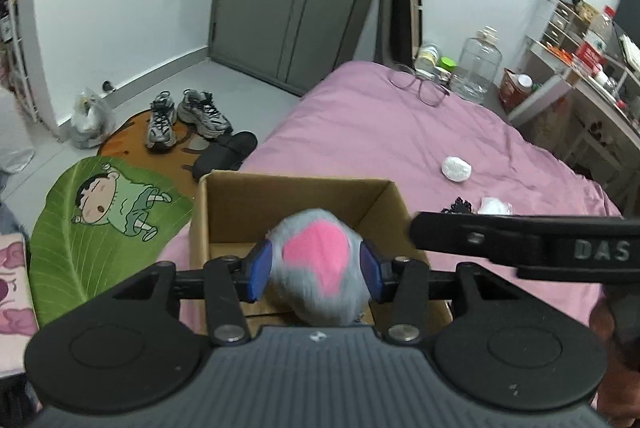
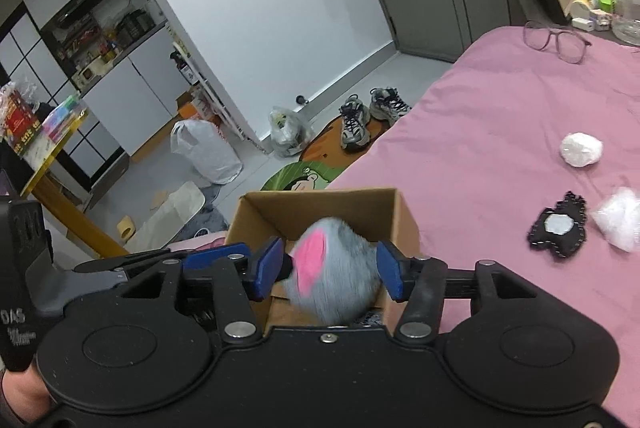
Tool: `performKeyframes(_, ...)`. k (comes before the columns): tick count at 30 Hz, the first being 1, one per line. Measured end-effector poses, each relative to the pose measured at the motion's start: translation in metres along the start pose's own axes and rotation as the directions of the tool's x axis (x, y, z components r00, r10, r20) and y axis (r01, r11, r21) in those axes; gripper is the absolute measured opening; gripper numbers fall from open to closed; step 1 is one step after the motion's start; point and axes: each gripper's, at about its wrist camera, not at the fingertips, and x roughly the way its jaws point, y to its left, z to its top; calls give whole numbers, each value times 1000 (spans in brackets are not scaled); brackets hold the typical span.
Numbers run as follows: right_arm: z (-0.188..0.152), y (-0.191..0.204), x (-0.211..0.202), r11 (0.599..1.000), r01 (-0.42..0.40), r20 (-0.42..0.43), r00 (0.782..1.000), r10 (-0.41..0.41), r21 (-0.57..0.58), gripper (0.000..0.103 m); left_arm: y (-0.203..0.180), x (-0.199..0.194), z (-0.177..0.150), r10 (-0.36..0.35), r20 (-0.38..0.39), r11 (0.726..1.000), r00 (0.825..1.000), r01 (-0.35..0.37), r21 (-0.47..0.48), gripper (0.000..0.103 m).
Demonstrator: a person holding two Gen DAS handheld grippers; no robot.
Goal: Organize soft objects
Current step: 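Lower the grey plush into the box and open the right tool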
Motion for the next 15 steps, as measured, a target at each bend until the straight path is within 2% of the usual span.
performKeyframes(8, -3, -7, -32, 1000, 19, 28, 999, -19, 4, 57, -7, -29, 3, 24, 22, 1000, 999, -24, -17, 53)
performKeyframes(13, -1, -8, -52, 1000, 28, 50, 998, -28, 8, 61, -19, -50, 5, 33, 30, 999, 999, -34, 11, 64)
performKeyframes(15, -1, -7, -62, 999, 32, 63, 998, -32, -1, 66, -22, -56, 6, 35, 35, 999, 999, -35, 15, 68)
